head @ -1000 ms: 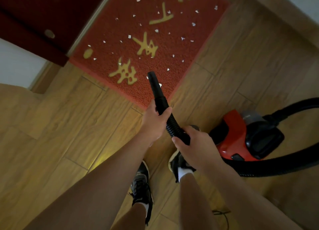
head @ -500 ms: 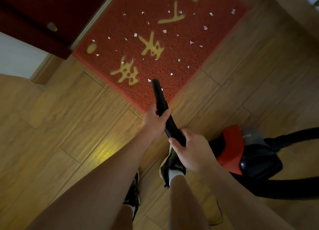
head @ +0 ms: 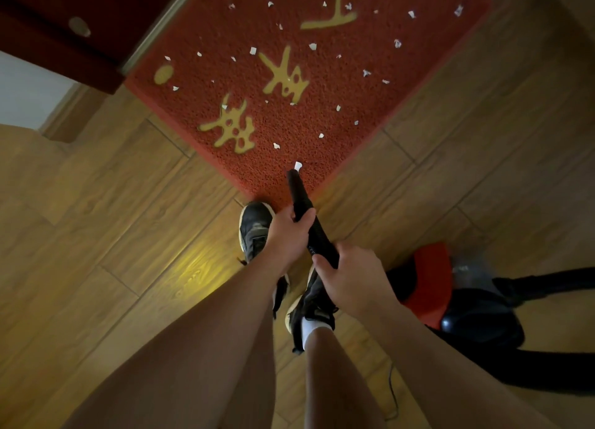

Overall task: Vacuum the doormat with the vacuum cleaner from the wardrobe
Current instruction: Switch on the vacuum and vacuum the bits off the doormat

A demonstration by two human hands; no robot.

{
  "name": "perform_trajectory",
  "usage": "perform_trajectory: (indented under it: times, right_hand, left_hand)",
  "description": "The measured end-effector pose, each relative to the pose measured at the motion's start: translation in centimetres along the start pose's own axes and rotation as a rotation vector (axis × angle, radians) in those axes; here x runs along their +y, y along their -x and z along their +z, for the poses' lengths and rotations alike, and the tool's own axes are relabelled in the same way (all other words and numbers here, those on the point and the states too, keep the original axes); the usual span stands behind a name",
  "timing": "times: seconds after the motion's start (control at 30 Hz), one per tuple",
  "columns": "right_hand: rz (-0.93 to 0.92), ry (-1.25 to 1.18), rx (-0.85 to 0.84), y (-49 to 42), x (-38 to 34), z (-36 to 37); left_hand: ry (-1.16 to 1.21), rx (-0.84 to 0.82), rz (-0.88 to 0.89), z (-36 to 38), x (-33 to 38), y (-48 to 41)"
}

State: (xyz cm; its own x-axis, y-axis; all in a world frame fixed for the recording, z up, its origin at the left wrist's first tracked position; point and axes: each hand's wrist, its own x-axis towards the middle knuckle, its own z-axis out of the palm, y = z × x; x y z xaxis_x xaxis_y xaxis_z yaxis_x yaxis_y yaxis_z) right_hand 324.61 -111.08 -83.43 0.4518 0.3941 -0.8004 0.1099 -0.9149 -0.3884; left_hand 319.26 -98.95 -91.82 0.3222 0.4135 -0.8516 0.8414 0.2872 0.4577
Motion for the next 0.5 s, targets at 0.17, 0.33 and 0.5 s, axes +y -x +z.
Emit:
perform_trajectory:
  times: [0.17,0.33,0.5]
  right_hand:
    - [0.006,0.026,0.023,-0.8,-0.4,0.6]
    - [0.022,0.020,0.020,-1.2,-0.8,0.8]
    - [0.047,0.008,0.016,-1.8,-0.9,1.0]
  left_hand:
    - [-0.010,-0.035,-0.019,-0.2,-0.7,-1.2]
    - [0.002,-0.062,-0.020,-0.4,-0.8,-2.0]
    - [0.024,-0.084,-0.015,-0.6,-0.7,-2.9]
